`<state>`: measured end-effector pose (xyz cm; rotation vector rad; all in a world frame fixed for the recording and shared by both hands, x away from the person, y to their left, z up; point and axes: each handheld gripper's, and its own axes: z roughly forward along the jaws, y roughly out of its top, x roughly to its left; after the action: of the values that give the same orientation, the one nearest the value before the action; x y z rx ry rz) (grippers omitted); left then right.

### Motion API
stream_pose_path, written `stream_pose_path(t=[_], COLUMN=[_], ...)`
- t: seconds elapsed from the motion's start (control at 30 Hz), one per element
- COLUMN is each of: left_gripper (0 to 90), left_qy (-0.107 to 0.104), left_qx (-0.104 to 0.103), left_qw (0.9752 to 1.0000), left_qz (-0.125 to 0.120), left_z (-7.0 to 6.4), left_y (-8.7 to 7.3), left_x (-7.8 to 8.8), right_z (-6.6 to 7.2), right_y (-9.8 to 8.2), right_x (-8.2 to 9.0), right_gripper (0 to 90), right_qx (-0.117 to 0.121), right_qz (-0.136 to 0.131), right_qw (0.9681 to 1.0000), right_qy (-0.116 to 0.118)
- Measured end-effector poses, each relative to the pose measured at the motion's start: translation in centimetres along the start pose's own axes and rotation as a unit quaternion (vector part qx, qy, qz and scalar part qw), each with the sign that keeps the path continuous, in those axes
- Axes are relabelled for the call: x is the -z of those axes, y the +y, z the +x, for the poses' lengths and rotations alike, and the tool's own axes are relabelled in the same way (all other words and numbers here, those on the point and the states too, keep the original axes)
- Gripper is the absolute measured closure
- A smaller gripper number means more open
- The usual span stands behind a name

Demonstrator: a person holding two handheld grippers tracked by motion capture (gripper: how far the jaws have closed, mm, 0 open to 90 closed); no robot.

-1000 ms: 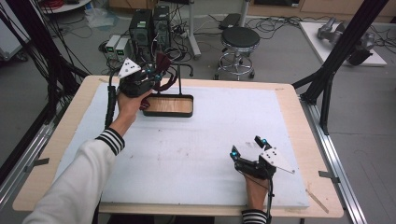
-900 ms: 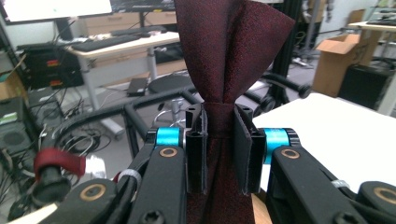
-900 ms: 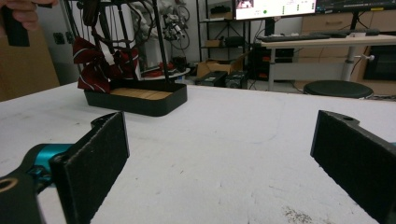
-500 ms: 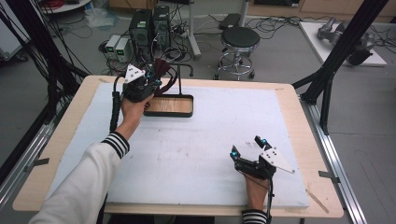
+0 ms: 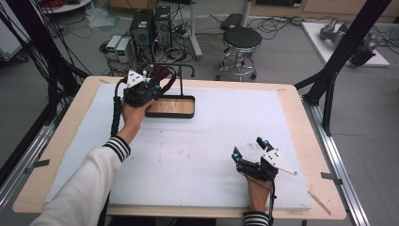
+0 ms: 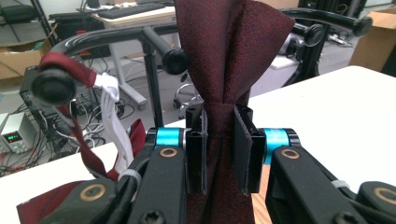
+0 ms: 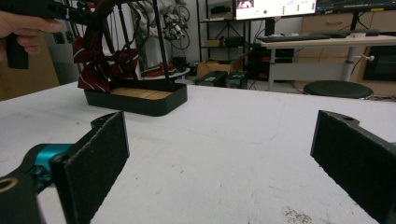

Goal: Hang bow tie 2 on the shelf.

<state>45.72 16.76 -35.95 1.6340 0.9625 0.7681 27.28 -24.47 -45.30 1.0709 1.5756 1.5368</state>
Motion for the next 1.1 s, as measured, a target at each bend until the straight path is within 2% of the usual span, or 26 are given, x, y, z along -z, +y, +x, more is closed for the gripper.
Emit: stream_pose_path(t=[0.3, 0.5, 0.7, 1.0, 1.07, 1.1], left_gripper=[76.6, 76.6, 76.6, 75.9, 73.7, 67.1], left_qy=[-0.002, 0.002, 0.003, -0.006, -0.010, -0.012], left_qx=[-0.011, -0.018, -0.019, -0.018, -0.020, -0.025], left_qw=[0.9999, 0.9993, 0.9989, 0.9983, 0.9978, 0.9974], left_qz=[0.011, 0.034, 0.044, 0.055, 0.063, 0.066], left_z=[0.2, 0.4, 0.6, 0.9, 1.0, 0.9], left_y=[-1.0, -1.6, -2.0, -2.2, -2.3, -2.4], left_x=[0.0, -0.2, -0.5, -0.5, -0.6, -0.6], right_z=[0.0, 0.0, 0.0, 0.0, 0.0, 0.0], right_y=[0.0, 0.0, 0.0, 0.0, 0.0, 0.0], right_x=[0.0, 0.0, 0.0, 0.0, 0.0, 0.0], right_gripper=[3.5, 3.5, 3.5, 3.5, 3.5, 3.5], right_qx=[0.000, 0.003, 0.005, 0.003, 0.003, 0.004], right_qz=[0.000, 0.001, -0.001, 0.000, 0.001, 0.000], right_qw=[1.0000, 1.0000, 1.0000, 1.0000, 1.0000, 1.0000], right_qy=[0.001, 0.003, 0.003, 0.002, 0.003, 0.002])
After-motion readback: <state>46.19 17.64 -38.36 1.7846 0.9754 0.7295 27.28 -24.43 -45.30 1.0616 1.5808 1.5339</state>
